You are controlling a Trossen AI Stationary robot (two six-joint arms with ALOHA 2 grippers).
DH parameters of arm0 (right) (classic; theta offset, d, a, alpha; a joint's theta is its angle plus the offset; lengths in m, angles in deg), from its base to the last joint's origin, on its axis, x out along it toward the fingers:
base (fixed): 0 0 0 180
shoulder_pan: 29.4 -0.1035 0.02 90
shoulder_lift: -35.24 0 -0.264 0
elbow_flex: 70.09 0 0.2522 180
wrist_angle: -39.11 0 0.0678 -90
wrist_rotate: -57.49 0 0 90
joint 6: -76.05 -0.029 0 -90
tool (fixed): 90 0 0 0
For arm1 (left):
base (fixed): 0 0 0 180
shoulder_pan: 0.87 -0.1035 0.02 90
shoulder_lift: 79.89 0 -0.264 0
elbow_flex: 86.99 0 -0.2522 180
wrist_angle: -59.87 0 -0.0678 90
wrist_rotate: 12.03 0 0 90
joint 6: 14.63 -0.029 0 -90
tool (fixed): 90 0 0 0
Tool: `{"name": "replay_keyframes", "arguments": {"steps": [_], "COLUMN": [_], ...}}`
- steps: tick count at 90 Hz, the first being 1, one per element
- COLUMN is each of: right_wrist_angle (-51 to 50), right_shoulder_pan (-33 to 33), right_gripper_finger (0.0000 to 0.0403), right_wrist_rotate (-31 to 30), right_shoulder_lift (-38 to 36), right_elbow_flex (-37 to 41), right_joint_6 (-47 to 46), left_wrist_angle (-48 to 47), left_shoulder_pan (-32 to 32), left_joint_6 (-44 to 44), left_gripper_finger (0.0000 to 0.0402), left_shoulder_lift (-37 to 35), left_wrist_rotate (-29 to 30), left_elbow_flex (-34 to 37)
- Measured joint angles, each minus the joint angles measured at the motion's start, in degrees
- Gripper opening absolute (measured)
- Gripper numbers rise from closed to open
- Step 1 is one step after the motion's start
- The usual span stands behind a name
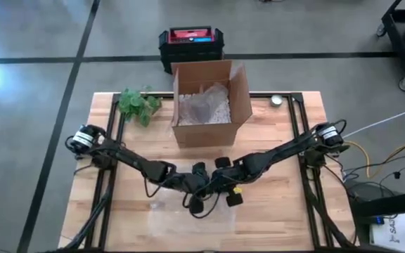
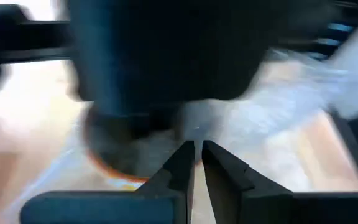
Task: Wrap mug
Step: Wrap the yellow mug with a bubble wrap
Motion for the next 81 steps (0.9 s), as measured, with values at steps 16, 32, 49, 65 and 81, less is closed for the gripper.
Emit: {"name": "replay_keyframes", "arguments": {"steps": [16,32,49,65,81], "right_wrist_angle": [0.06,1.21,1.15,0.93,-1.09], "right_shoulder_pan": [0.02,0.02,0.02,0.02,-0.09], "right_gripper_finger": [0.0000,0.0000,0.0000,0.0000,0.0000], "right_wrist_rotate": [0.00,-0.01,-0.02,-0.07,-0.10], "right_shoulder_lift": [0.02,0.04,0.04,0.13,0.11], "right_elbow_flex": [0.02,0.02,0.02,-0.64,-2.63], "right_joint_6": [0.04,0.20,-0.01,-0.04,-0.06], "left_wrist_angle": [1.17,3.85,7.26,5.87,1.39], "left_shoulder_pan": [0.20,0.17,0.17,0.15,0.01], "left_joint_6": [-0.18,-0.20,-0.04,1.82,4.00], "left_gripper_finger": [0.0021,0.0021,0.0021,0.0021,0.0021], "left_shoulder_lift": [-0.11,0.07,2.34,3.25,3.72], "left_wrist_rotate": [-5.97,-5.16,1.32,7.08,12.40], "left_elbow_flex": [-0.02,-0.04,-0.17,-0.17,-0.37]}}
